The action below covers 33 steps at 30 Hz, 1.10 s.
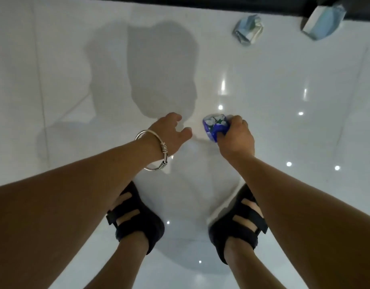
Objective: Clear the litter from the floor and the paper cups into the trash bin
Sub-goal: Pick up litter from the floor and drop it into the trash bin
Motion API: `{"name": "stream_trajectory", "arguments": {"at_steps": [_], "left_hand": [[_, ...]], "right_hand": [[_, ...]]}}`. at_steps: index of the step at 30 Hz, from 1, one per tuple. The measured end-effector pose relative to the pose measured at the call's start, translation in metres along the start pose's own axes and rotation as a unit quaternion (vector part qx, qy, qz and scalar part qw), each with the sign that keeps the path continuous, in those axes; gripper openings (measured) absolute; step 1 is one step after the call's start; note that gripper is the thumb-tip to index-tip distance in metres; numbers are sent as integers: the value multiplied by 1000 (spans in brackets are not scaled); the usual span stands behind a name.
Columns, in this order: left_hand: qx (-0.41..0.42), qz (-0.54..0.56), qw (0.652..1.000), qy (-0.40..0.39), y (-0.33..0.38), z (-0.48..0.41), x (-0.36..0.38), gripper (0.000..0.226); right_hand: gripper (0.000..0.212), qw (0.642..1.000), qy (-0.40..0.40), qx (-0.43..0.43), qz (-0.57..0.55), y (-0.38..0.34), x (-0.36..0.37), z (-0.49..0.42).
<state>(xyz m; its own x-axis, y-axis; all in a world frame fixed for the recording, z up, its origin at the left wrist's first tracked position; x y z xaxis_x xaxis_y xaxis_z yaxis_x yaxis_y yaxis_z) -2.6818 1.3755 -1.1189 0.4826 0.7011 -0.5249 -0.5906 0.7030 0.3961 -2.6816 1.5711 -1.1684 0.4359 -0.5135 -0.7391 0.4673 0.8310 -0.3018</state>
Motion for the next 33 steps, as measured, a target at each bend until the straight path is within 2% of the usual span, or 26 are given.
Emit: {"name": "stream_trajectory", "arguments": {"at_steps": [2,5,8,10,11,12,14,16,18,20,23,26,29,33], "left_hand": [[-2,13,1000,12,0,2,-8,55],[31,25,999,-7,18,17,-23,54],[92,-6,995,-40,44,29,-41,41],[125,-43,991,-31,55,31,-52,11],[137,-47,989,-15,59,31,-60,9],[148,-45,988,3,62,30,-65,23],[152,-34,987,45,62,23,-75,36],[143,-31,986,79,55,10,-81,38],[127,-32,986,101,36,-7,-84,37],[122,-16,983,133,14,-20,-82,38],[111,41,978,169,-16,-28,-74,43],[93,69,979,170,-41,-27,-68,43],[72,53,984,151,-52,-16,-71,35],[43,30,990,133,-47,17,-109,35]], "right_hand": [[25,1000,-16,-13,-20,-3,-1,11],[14,993,-51,-87,-63,-27,-23,33],[15,978,-105,-126,-125,-57,-56,50],[20,970,-128,-140,-149,-74,-77,54],[24,967,-135,-151,-156,-82,-88,52],[28,964,-138,-164,-156,-88,-99,47],[33,966,-118,-193,-124,-95,-117,29],[46,976,-19,-215,-20,-96,-133,-8],[62,974,93,-197,67,-99,-143,-51],[73,969,135,-169,119,-104,-141,-92],[72,955,102,-174,218,-102,-118,-138],[56,957,111,-177,200,-97,-98,-146],[47,964,82,-170,189,-100,-81,-115],[44,947,45,-244,202,-133,-83,-38]]}}
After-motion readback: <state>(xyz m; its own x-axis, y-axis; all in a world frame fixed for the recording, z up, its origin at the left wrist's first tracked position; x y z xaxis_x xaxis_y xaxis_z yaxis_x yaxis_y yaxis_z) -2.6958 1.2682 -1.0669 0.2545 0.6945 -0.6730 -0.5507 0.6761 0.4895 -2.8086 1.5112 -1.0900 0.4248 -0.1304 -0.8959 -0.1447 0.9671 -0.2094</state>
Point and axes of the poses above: each hand's wrist, its own z-axis away from the middle knuckle, its own x-axis out of the palm, y = z × x, the point moved 4 cm from there along -z, towards the middle knuckle, and after that the axes turned 7 degrees about y, right-handed, at the moved point
